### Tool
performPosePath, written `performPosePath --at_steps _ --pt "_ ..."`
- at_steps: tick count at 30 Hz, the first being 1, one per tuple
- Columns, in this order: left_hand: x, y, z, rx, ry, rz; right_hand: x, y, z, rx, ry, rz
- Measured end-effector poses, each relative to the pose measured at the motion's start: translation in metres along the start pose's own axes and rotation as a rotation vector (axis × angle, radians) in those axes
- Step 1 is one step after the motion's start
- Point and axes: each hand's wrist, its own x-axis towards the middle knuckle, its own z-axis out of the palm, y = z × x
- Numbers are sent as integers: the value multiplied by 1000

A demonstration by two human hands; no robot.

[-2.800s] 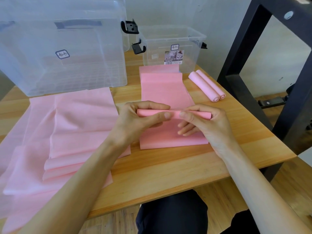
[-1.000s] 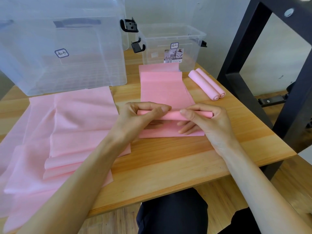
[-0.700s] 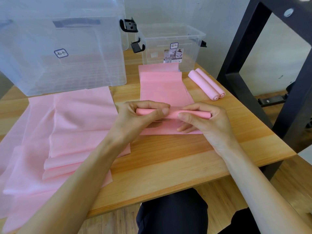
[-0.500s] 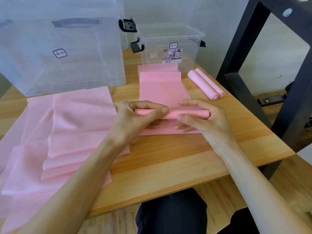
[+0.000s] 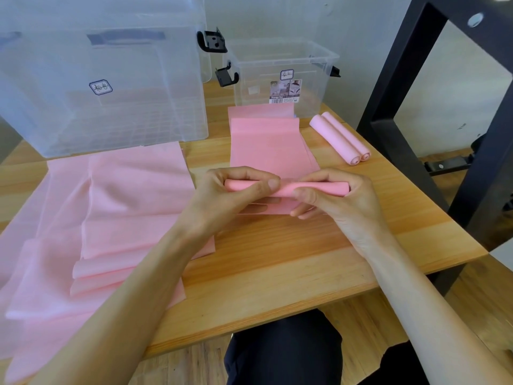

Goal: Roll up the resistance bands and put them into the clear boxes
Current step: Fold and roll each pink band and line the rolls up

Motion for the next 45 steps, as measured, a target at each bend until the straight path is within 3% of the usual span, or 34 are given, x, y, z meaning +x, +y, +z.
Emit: performPosePath --at_steps 13,19,27,32,37,45 --pt "-2 2 1 -31 27 -4 2 1 1 19 47 -32" --pt "-2 1 0 -72 40 -49 0 1 1 35 -28 -8" --pt "-2 2 -2 35 3 97 0 1 0 -2 4 1" --pt "0 0 -1 3 63 46 0 1 2 22 -15 -7" --pt "-1 1 1 46 31 47 0 0 1 8 45 -8" --pt "-1 1 0 -16 39 10 -1 -1 1 6 7 7"
